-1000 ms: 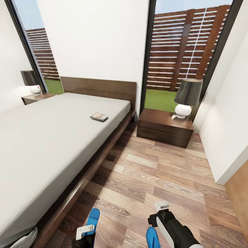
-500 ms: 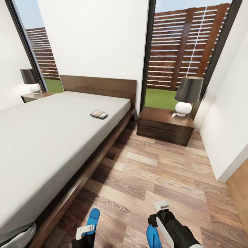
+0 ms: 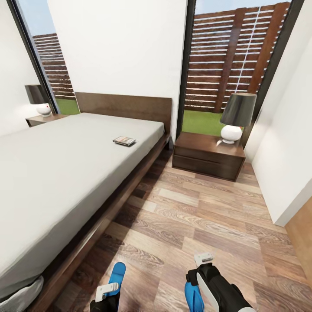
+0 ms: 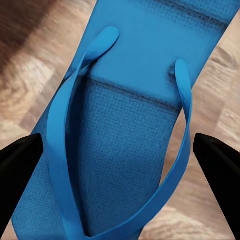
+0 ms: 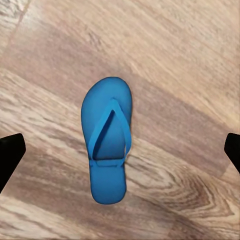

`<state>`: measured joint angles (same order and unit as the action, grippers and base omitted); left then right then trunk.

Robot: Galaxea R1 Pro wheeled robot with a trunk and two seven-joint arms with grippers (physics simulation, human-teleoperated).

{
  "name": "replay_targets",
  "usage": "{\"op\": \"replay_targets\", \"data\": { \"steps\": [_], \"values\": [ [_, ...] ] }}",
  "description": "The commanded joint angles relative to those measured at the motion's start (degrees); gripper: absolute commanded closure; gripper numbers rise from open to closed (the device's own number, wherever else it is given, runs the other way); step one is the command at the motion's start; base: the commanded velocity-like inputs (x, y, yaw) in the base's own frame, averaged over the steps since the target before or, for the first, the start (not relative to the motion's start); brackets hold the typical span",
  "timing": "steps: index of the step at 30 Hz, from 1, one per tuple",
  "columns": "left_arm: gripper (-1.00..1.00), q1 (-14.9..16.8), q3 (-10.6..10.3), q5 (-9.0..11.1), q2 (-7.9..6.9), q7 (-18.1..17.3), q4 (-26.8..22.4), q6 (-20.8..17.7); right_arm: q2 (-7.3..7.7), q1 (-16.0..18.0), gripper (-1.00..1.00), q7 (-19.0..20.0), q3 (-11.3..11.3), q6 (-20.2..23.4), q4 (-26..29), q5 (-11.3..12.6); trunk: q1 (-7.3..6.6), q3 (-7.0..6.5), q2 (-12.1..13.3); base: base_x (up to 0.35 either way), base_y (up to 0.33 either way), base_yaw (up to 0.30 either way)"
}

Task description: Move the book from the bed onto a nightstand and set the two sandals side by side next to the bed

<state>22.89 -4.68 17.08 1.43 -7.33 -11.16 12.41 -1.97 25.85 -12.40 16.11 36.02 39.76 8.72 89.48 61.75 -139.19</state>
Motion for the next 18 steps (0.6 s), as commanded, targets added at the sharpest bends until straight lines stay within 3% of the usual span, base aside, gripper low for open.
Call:
{"op": "replay_targets", "data": {
  "steps": [1,10,18],
  "values": [
    [1.00,0.0,-0.5,0.6,-0.03,0.0,0.1,0.2,0.04,0.0,-1.00,-0.5,0.2,0.2,0.1,0.6,0.21,0.23,-0.4,0.000,0.000,0.000],
    [1.00,0.0,-0.4,0.6,-0.03,0.0,0.1,0.2,0.04,0.0,-1.00,-0.5,0.2,0.2,0.1,0.6,2.19,1.85,-4.0,0.000,0.000,0.000],
    [1.00,0.0,-0.4,0.6,-0.03,0.0,0.1,0.2,0.04,0.0,-1.00,-0.5,0.2,0.2,0.1,0.6,2.40,3.62,-4.2,0.000,0.000,0.000]
  ]
}}
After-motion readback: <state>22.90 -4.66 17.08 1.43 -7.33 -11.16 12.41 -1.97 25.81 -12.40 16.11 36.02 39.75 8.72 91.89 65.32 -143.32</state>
